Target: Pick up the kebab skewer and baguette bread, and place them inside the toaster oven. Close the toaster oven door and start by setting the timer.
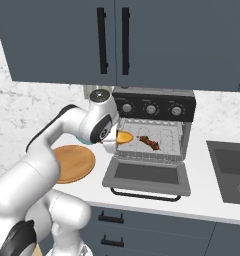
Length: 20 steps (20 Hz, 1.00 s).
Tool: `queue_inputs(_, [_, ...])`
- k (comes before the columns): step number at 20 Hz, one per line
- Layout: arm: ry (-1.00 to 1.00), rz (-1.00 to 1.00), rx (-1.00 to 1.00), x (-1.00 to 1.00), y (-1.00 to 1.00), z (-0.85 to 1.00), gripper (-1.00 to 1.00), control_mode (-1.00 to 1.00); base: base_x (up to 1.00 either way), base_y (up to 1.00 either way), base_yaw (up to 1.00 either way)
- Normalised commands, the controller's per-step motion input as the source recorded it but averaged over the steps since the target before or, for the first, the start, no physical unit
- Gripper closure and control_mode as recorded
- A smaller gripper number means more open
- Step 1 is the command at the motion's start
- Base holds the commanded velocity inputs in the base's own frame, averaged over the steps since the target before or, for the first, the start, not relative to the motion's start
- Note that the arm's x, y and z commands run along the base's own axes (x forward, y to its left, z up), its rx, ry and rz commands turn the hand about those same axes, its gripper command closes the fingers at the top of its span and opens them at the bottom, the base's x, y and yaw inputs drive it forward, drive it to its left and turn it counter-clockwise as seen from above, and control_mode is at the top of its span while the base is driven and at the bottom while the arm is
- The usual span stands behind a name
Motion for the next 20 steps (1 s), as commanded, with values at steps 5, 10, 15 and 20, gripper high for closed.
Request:
queue_inputs(5, [0.0, -0.15, 0.06, 0.0, -0.74, 0.0, 1.0, -1.0, 0.0, 0.0, 0.0])
queue_inputs(10, [0.0, -0.04, 0.03, 0.03, -0.51, 0.0, 1.0, -1.0, 0.0, 0.0, 0.0])
queue_inputs(15, [0.0, 0.0, 0.0, 0.17, -0.17, -0.17, 1.0, -1.0, 0.0, 0.0, 0.0])
queue_inputs(20, [0.0, 0.0, 0.0, 0.3, 0.0, -0.25, 1.0, -1.0, 0.0, 0.0, 0.0])
